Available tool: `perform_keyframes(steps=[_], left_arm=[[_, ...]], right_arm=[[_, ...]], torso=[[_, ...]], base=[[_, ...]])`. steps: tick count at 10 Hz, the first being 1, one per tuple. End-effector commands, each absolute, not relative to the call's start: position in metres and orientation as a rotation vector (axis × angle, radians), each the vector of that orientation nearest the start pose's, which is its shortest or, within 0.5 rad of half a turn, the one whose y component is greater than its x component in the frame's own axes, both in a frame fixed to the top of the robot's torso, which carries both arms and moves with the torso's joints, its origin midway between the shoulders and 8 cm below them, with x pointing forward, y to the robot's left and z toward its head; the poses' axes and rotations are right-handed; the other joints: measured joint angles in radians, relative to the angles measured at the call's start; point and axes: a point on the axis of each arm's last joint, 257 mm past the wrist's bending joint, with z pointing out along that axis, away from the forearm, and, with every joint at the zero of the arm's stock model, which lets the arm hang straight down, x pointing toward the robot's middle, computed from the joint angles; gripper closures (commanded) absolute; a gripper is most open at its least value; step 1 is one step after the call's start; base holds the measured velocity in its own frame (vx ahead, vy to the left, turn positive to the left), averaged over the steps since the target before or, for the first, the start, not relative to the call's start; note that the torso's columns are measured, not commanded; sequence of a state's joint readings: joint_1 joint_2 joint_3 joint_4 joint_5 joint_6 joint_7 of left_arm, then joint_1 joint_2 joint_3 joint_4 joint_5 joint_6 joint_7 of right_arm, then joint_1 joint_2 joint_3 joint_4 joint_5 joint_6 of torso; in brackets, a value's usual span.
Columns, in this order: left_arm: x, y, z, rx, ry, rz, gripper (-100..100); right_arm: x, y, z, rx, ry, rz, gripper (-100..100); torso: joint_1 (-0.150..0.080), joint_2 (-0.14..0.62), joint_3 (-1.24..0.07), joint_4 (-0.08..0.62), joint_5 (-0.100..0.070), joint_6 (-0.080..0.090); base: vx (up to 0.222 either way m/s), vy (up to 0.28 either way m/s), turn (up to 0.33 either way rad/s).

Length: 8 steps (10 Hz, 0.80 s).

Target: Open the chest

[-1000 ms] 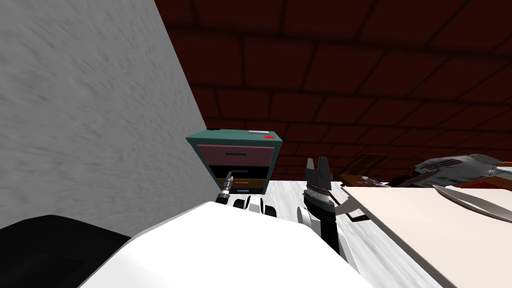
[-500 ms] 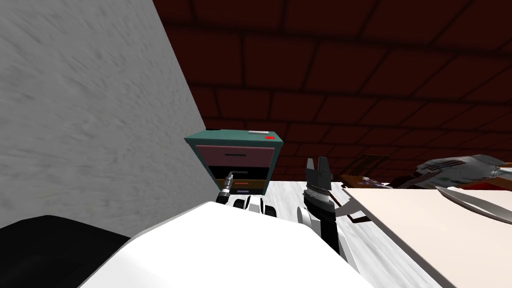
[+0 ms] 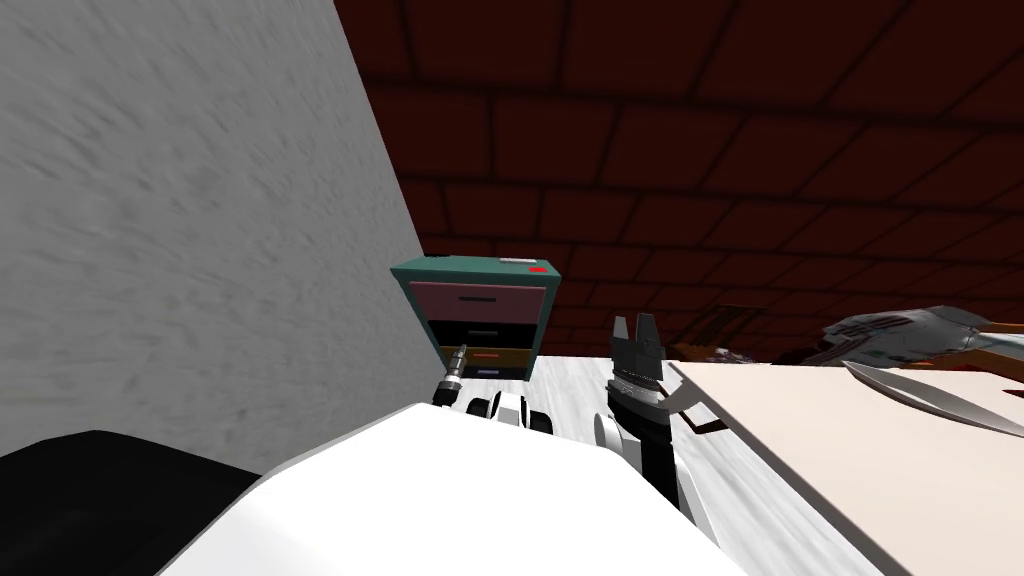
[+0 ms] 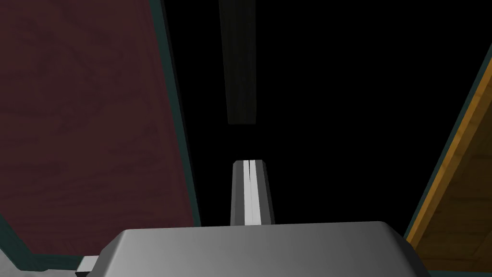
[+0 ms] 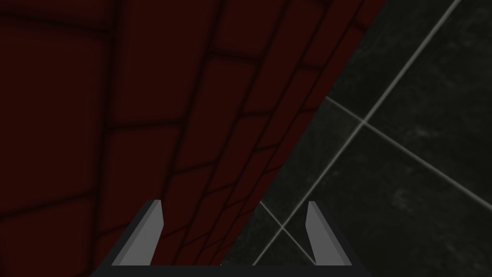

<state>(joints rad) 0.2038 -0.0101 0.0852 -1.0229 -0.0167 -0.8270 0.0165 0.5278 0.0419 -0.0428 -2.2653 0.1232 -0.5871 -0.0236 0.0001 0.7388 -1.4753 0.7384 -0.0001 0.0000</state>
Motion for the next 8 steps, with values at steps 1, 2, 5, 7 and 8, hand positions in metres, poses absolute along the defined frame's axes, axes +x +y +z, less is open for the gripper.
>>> perform_keyframes(steps=[1, 2, 5, 7, 8], left_arm=[[0.397, 0.298, -0.369, -1.172, 1.075, -1.113, -100], [0.397, 0.307, -0.368, -1.154, 1.091, -1.100, -100], [0.398, 0.329, -0.366, -1.110, 1.132, -1.065, -100], [0.400, 0.343, -0.364, -1.085, 1.159, -1.040, -100], [0.409, 0.337, -0.363, -1.104, 1.151, -1.048, -100]], right_arm=[[0.330, -0.281, 0.024, 0.574, 0.620, 1.207, 0], [0.330, -0.281, 0.024, 0.574, 0.620, 1.207, 0], [0.330, -0.281, 0.024, 0.574, 0.620, 1.207, 0], [0.330, -0.281, 0.024, 0.574, 0.620, 1.207, 0], [0.330, -0.281, 0.024, 0.574, 0.620, 1.207, 0]], torso=[[0.001, -0.006, -0.004, -0.002, 0.000, 0.000], [0.001, -0.008, -0.005, -0.002, 0.000, 0.000], [0.000, -0.001, -0.001, 0.000, 0.000, 0.000], [0.000, 0.000, 0.000, 0.000, 0.000, 0.000], [0.000, 0.000, 0.000, 0.000, 0.000, 0.000]], base=[[-0.018, -0.004, -0.003], [0.000, 0.000, 0.000], [0.018, -0.002, 0.001], [0.018, -0.005, 0.001], [0.061, -0.024, 0.006]])
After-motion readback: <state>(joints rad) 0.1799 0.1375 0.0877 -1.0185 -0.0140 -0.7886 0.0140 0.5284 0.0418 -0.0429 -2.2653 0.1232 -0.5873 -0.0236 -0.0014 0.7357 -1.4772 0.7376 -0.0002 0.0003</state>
